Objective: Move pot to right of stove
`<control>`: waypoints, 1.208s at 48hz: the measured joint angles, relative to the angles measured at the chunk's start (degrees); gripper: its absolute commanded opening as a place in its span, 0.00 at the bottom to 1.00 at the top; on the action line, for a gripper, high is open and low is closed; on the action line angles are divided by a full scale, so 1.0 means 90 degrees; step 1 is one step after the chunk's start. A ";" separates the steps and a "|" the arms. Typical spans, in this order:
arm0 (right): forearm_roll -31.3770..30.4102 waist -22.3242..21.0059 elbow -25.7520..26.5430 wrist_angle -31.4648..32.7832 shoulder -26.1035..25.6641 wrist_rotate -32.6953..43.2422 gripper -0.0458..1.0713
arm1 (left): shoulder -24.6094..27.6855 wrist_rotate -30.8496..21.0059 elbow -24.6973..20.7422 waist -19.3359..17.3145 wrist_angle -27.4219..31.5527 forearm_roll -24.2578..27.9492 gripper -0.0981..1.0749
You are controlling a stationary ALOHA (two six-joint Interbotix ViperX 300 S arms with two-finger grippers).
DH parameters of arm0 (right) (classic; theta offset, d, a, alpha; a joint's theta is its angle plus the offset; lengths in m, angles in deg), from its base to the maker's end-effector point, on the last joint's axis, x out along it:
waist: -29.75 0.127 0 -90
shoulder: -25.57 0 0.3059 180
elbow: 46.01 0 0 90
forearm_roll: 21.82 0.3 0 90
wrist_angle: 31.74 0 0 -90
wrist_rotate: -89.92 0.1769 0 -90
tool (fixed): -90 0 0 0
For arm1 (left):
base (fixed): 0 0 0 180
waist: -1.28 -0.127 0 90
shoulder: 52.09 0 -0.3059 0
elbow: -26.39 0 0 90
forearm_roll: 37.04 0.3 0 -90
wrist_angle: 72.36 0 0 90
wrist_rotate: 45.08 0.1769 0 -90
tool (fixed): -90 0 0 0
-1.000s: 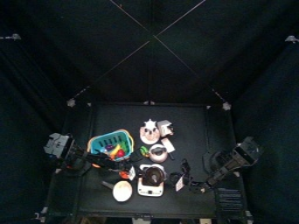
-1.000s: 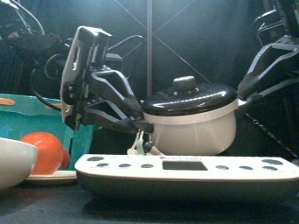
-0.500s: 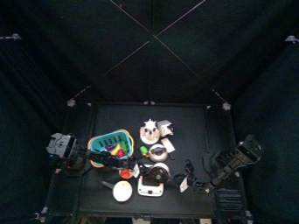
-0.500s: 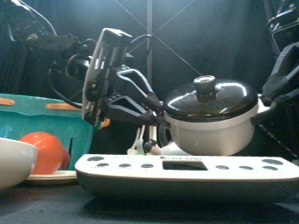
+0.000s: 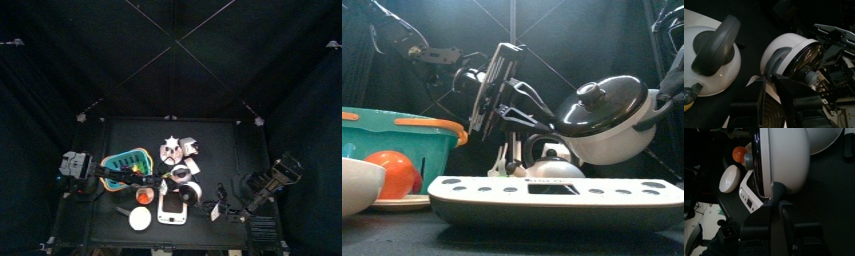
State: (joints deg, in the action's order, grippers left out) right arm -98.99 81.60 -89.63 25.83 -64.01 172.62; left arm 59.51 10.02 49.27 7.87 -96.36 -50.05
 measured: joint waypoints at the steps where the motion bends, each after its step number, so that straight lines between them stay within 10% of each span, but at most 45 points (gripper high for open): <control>1: 0.0068 0.0039 -0.0010 0.0049 -0.0020 -0.0010 0.47 | 0.0000 -0.0010 -0.0020 0.0000 0.0010 0.0000 0.62; 58: 0.2354 0.1299 -0.0303 0.1064 -0.0684 -0.0029 0.47 | 0.1055 -0.0020 -0.1543 0.0244 0.1338 0.0029 0.62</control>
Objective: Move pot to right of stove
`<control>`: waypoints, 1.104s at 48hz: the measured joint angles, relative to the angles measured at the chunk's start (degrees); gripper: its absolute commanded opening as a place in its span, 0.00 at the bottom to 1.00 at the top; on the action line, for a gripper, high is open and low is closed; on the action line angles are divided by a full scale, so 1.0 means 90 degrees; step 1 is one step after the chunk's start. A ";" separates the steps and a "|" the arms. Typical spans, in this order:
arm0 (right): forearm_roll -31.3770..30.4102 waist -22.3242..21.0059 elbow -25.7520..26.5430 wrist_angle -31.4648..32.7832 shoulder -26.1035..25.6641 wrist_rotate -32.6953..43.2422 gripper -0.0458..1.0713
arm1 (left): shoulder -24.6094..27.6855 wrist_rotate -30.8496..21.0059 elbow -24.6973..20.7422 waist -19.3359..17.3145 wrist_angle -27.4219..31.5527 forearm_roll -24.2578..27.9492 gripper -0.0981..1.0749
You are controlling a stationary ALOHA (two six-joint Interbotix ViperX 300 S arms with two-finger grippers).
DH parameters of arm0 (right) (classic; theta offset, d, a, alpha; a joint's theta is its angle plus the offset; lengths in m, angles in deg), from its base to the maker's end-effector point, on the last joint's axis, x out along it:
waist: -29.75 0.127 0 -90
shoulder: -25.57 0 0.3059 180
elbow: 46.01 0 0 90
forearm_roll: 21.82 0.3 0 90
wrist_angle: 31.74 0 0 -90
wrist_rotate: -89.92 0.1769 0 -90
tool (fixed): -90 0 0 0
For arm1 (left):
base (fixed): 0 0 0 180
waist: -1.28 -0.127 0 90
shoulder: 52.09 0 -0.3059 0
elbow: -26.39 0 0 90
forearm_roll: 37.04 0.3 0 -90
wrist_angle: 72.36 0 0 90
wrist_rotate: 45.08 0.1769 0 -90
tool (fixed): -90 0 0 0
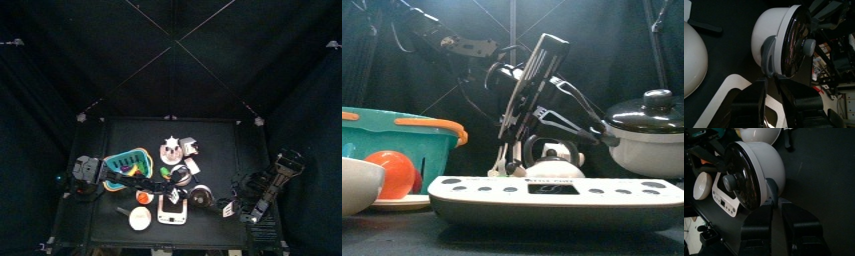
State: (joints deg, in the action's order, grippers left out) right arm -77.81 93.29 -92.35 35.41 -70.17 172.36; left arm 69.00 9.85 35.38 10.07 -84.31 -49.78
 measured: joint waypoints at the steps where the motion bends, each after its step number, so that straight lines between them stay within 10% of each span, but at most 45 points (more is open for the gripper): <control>1: 0.0029 0.0000 0.0000 0.0000 0.0000 0.0000 0.47 | 0.0039 0.0000 -0.0029 0.0000 0.0010 0.0000 0.62; 37: 0.0840 -0.0117 -0.0381 -0.0439 0.0020 0.0000 0.51 | 0.0264 0.0039 -0.0215 -0.0039 0.0273 0.0020 0.62; 53: 0.0752 -0.0127 -0.0400 -0.0420 0.0010 0.0000 0.73 | 0.0137 0.0039 -0.0186 -0.0039 0.0273 0.0449 0.62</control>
